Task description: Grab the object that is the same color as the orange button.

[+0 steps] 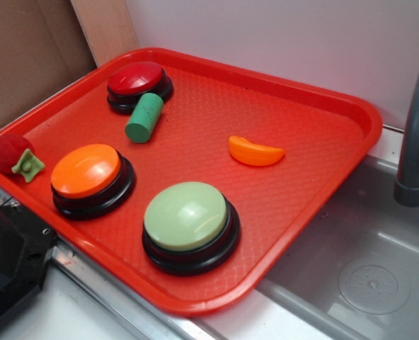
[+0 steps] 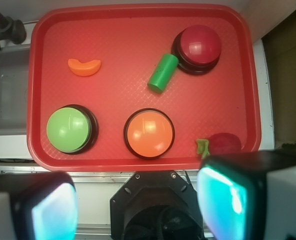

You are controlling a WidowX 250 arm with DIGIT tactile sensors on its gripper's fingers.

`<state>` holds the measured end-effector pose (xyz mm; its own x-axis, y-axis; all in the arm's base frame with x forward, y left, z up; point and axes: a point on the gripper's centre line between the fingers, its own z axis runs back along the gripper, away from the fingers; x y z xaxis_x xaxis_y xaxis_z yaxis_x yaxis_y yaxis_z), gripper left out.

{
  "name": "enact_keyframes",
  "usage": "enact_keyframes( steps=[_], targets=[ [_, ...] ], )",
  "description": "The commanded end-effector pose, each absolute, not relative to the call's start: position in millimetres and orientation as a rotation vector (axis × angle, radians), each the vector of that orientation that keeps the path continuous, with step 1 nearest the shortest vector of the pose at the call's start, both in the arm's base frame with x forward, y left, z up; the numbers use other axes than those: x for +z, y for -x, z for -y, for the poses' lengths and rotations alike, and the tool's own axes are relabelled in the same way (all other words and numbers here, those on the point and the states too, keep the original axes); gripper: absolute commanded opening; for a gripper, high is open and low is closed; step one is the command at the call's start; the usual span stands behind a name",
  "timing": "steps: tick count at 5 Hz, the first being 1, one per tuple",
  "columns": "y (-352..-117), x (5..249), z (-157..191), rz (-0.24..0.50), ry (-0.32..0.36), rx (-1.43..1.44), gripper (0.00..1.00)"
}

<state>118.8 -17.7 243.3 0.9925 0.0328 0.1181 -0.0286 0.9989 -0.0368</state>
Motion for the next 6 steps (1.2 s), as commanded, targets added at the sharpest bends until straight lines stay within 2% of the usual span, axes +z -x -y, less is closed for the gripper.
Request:
enact_keyframes(
  steps=[1,3,4,5,6],
  targets=[
    [-119,243,18,0.119,0.035,0.031,1.00],
    [-154,208,36,0.059,0.138,0.525,1.00],
    [-180,184,44,0.052,0.162,0.765,1.00],
    [-206,157,54,0.113,0.134,0.940,1.00],
    [-230,131,61,0.130,0.131,1.072,1.00]
  ],
)
